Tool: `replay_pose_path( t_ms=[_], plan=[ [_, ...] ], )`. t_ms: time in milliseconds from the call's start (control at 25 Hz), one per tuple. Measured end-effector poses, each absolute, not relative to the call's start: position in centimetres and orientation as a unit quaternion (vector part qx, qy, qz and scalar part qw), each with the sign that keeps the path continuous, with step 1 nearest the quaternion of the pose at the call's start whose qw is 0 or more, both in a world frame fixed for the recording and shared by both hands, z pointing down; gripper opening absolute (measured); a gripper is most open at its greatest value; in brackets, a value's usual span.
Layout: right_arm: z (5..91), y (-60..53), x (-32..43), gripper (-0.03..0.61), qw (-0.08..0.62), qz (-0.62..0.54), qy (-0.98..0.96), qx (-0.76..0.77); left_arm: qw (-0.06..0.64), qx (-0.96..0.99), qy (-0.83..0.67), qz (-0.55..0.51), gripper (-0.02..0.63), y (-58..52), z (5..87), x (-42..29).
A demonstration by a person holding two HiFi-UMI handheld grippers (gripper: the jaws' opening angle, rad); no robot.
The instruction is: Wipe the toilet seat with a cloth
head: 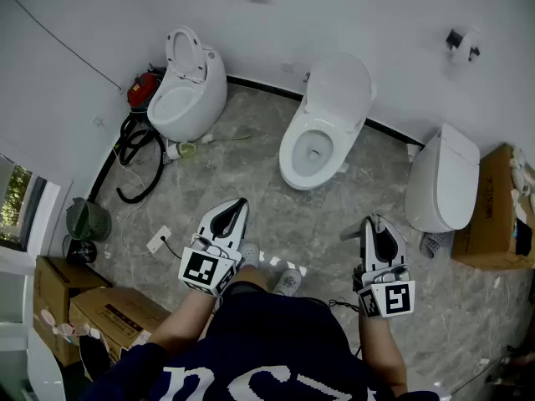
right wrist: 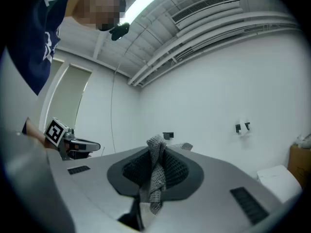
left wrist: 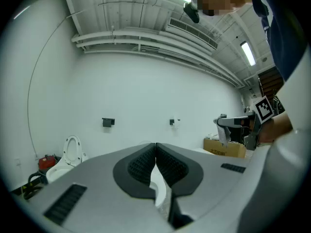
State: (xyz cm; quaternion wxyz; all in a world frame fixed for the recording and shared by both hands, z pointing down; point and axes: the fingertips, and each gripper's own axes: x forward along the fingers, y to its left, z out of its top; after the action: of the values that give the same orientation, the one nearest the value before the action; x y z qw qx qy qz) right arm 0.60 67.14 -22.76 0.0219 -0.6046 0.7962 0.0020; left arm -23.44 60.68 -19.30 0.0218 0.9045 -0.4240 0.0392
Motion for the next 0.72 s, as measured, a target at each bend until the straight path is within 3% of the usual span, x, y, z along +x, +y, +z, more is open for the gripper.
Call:
replay_pose_path(
  t_ms=[720],
  plan=[
    [-23.2, 67.2, 2.9, 0.067, 0.063, -0.002, 0.803, -0.593, 0.015, 0.908, -0.415, 0.053, 0.020, 59.9, -19.2, -20.4]
  ],
)
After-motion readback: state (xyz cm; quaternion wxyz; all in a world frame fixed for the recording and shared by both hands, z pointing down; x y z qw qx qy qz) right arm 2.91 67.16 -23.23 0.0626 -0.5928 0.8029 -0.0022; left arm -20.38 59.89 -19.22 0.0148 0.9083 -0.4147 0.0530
